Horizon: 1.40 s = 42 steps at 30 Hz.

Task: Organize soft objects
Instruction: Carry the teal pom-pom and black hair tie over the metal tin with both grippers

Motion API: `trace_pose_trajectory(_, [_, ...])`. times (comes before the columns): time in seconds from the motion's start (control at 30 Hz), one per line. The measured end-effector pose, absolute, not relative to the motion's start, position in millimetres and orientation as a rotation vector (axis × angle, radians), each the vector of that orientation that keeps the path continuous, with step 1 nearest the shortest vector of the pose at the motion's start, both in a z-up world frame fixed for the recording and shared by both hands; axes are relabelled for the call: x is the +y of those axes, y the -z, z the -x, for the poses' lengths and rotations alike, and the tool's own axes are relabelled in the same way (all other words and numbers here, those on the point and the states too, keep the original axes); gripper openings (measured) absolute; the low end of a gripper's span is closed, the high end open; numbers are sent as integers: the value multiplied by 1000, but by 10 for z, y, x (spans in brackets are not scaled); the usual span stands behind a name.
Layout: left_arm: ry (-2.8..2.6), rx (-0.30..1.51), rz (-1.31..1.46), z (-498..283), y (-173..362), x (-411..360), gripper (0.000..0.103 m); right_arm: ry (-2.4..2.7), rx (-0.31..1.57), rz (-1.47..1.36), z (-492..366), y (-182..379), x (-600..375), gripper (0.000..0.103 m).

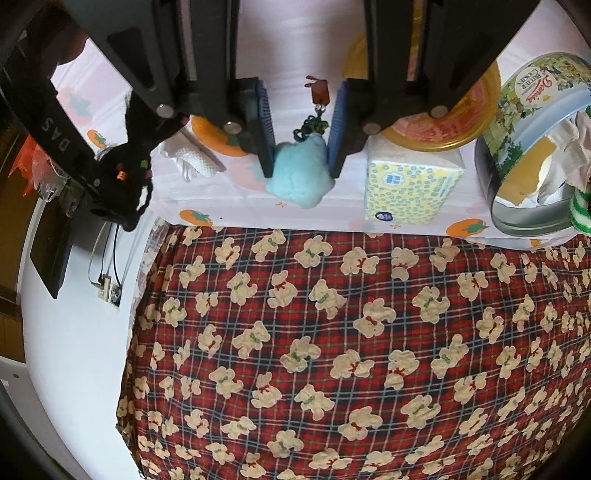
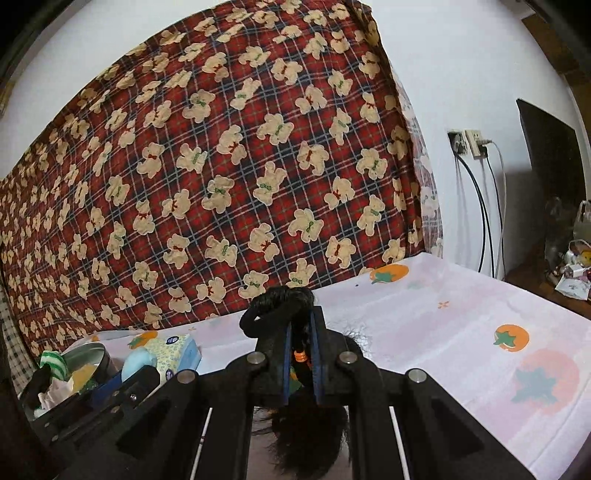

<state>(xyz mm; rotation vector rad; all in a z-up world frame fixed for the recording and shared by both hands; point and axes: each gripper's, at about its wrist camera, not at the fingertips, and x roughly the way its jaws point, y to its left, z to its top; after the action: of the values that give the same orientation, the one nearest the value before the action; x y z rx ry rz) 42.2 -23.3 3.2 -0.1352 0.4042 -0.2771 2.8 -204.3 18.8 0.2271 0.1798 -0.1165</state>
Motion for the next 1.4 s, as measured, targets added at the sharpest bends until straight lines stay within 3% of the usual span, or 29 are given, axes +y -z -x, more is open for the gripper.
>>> trace_pose_trajectory(0.6, [224, 400, 122, -203, -92, 179, 25, 77, 179, -319, 262, -121, -1784, 10])
trace_pose_trajectory(1.4, [56, 366, 171, -103, -177, 1212, 25, -148, 125, -272, 390, -512, -697, 10])
